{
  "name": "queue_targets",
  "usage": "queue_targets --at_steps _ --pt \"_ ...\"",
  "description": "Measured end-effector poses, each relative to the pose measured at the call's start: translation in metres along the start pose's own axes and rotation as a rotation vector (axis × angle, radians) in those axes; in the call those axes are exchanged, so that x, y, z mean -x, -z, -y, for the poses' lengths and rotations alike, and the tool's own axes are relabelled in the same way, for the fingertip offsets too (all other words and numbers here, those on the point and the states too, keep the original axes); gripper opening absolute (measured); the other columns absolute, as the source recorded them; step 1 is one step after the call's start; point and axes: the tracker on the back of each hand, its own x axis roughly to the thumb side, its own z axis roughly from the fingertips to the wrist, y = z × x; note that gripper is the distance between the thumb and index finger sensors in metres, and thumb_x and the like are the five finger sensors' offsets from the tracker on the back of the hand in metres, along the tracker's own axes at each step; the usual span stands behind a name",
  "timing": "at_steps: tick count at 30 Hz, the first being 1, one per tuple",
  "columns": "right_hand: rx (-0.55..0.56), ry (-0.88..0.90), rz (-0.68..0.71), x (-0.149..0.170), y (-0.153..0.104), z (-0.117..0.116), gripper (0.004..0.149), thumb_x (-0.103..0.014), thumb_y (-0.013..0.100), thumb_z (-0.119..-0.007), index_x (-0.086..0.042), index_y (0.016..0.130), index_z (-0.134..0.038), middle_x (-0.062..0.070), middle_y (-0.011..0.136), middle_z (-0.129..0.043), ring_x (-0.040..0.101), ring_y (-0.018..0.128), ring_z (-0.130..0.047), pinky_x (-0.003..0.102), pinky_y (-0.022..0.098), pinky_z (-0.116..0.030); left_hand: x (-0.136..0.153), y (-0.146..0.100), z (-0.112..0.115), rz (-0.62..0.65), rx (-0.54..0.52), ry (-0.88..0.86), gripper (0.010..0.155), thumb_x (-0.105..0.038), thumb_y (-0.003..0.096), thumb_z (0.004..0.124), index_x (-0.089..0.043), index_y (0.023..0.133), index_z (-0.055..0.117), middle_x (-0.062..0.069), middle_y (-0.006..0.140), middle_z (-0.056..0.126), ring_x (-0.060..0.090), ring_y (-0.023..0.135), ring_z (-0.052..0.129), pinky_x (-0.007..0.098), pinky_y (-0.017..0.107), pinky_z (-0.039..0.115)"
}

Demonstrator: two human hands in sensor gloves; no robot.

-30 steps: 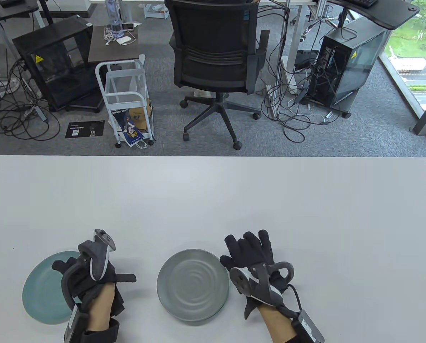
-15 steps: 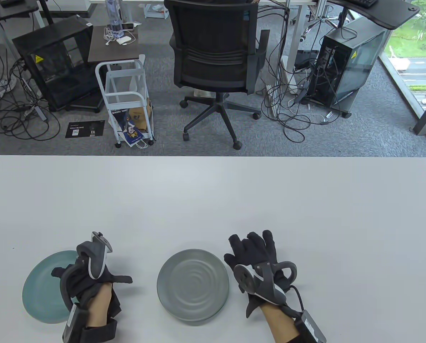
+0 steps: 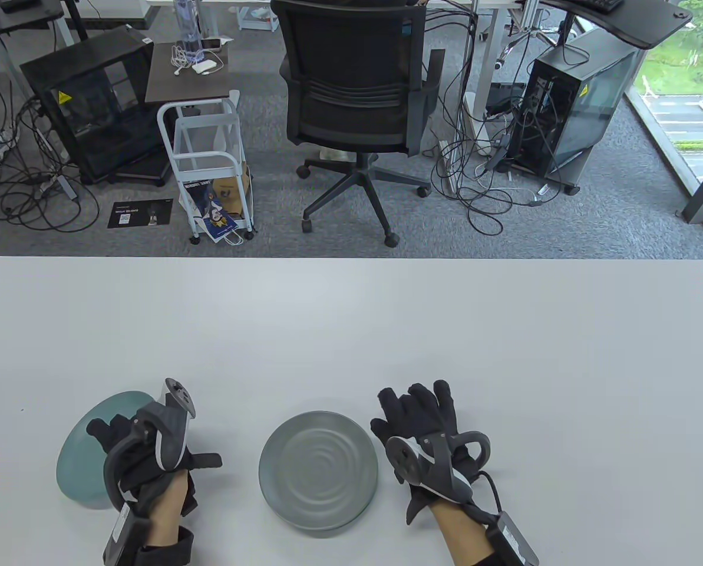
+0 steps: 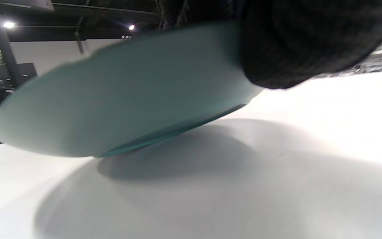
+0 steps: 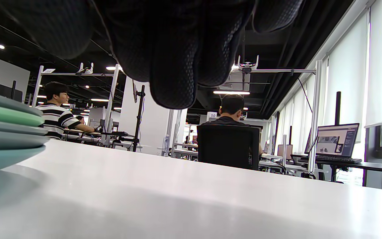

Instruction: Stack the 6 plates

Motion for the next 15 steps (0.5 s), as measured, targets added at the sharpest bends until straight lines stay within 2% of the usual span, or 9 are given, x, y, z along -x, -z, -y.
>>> queue_targets --at_steps 10,15 --pt "0.0 -0.004 -0.003 0.001 0.0 0.0 0.056 -0.065 0.05 -0.062 -0.034 0.097 -0.069 -0.008 0.085 -0.09 0.021 0.094 -0.075 0.055 0.08 -0.042 -0.023 -0.038 -0.017 0.211 -0.23 -0.085 0.04 -0.045 0.0306 0.095 -0.033 0.067 0.085 -0.009 0.055 0.094 0.005 0.081 0.084 0.042 0.09 0.04" --pt "-0.003 -0.006 0.0 0.0 0.0 -0.001 0.056 -0.065 0.05 -0.062 -0.034 0.097 -0.069 -0.008 0.084 -0.09 0.021 0.094 -0.075 0.055 0.08 -0.043 -0.031 -0.055 -0.024 0.297 -0.3 -0.111 0.04 -0.045 0.0303 0.095 -0.033 0.067 0.085 -0.009 0.054 0.094 0.004 0.081 0.084 0.042 0.089 0.04"
